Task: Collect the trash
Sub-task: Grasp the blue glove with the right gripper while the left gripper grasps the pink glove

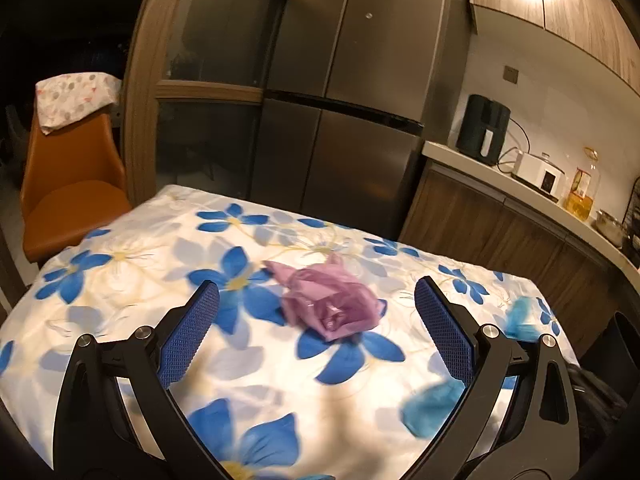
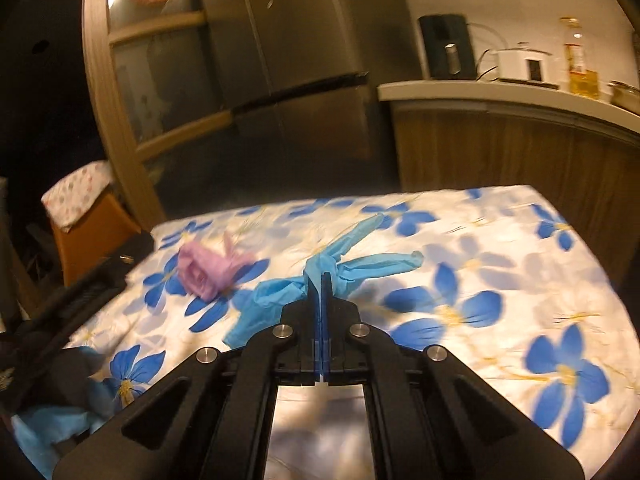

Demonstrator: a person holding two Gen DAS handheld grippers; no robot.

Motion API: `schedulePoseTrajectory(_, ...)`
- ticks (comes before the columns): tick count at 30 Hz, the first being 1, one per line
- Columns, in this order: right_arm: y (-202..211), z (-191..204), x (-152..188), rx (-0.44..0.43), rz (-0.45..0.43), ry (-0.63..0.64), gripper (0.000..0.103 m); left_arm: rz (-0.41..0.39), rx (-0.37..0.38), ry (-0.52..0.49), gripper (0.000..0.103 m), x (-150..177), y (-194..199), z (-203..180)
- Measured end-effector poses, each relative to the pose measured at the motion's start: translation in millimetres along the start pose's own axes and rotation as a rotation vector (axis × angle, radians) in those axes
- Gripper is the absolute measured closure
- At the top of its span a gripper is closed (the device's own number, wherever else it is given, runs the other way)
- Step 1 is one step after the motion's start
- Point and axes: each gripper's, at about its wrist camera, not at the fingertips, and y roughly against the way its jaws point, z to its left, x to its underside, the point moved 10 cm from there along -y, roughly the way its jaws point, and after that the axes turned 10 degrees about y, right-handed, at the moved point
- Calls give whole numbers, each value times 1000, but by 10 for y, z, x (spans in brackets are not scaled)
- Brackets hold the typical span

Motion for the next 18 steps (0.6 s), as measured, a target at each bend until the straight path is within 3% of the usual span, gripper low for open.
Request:
schedulePoseTrajectory(4, 195, -149, -29, 32, -40, 0, 102, 23, -12, -13, 14, 35, -214, -118)
schedulePoseTrajectory(9, 307, -270, -56, 49, -59, -6, 102, 111, -43, -37, 37, 180, -519, -174)
schedulePoseTrajectory(14, 357, -323, -57, 56, -59, -17, 102, 166, -49, -49, 67, 298, -628, -165)
schedulePoseTrajectory(16, 391, -324, -55, 55, -60, -15, 102, 175, -41, -48, 95, 315, -630, -162)
schedulePoseTrajectory(18, 418, -327, -56, 52, -59, -13, 102, 174, -28, -47, 102, 327, -604, -165)
